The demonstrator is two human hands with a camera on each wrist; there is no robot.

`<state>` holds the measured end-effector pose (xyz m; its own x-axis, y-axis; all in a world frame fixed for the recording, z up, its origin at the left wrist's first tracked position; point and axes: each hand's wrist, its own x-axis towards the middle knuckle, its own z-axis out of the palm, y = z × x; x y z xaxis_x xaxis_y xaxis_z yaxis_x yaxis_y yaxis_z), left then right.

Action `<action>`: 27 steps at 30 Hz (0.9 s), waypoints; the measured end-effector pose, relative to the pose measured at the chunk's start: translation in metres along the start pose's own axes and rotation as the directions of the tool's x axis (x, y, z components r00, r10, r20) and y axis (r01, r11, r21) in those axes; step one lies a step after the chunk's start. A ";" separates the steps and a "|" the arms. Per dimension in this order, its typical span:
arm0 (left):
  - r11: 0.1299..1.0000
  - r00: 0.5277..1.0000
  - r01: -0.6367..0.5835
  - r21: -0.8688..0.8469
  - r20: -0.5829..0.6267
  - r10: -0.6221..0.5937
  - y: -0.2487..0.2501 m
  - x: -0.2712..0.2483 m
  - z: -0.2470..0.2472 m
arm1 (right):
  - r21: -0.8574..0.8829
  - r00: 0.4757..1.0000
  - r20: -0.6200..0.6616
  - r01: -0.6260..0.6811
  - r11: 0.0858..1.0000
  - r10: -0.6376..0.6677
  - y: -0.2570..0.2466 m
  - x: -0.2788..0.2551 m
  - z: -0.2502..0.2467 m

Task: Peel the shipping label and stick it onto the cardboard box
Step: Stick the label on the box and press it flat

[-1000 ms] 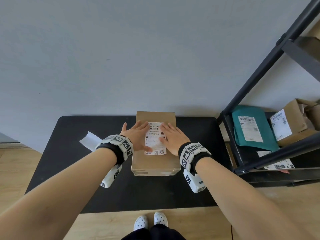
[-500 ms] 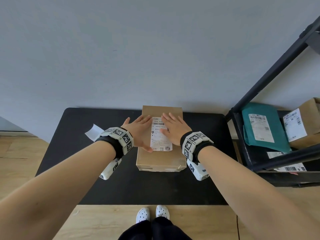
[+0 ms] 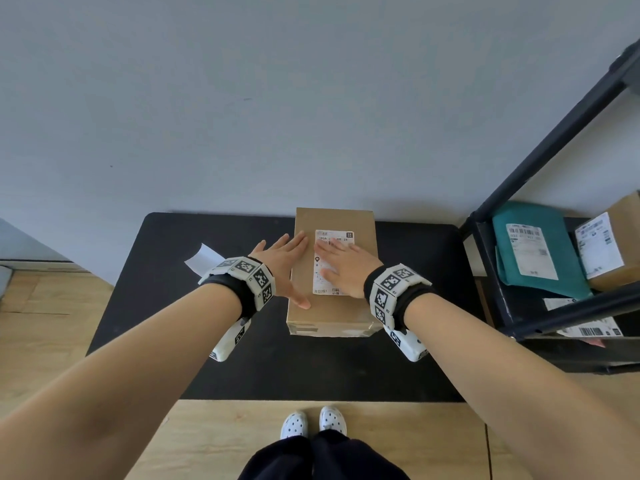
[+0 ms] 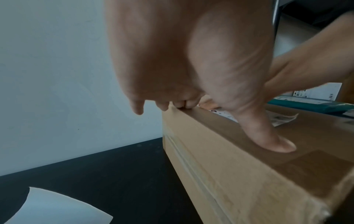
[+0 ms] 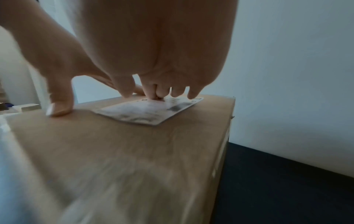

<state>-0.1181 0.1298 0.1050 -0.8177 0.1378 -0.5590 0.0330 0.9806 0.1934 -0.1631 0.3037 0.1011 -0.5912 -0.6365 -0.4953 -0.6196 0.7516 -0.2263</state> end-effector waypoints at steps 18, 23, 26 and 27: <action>0.997 0.998 0.065 0.031 0.012 -0.065 0.019 -0.019 -0.001 | -0.042 0.982 -0.187 0.007 0.999 -0.015 -0.016 -0.065 0.065; 0.997 0.997 0.070 0.034 0.015 -0.071 0.022 -0.017 -0.002 | 0.013 0.969 -0.233 -0.085 0.996 0.086 0.009 -0.090 0.076; 0.997 0.997 0.077 0.023 0.022 -0.078 0.023 -0.017 -0.003 | 0.038 0.960 -0.254 -0.111 0.993 0.117 0.016 -0.093 0.072; 0.997 0.996 0.081 0.018 0.023 -0.081 0.023 -0.016 -0.004 | 0.062 0.954 -0.269 -0.120 0.991 0.132 0.015 -0.092 0.069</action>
<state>-0.1064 0.1495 0.1212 -0.8041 0.0609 -0.5914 -0.0229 0.9908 0.1332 -0.0828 0.3856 0.0848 -0.7847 -0.5544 -0.2772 -0.5109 0.8317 -0.2172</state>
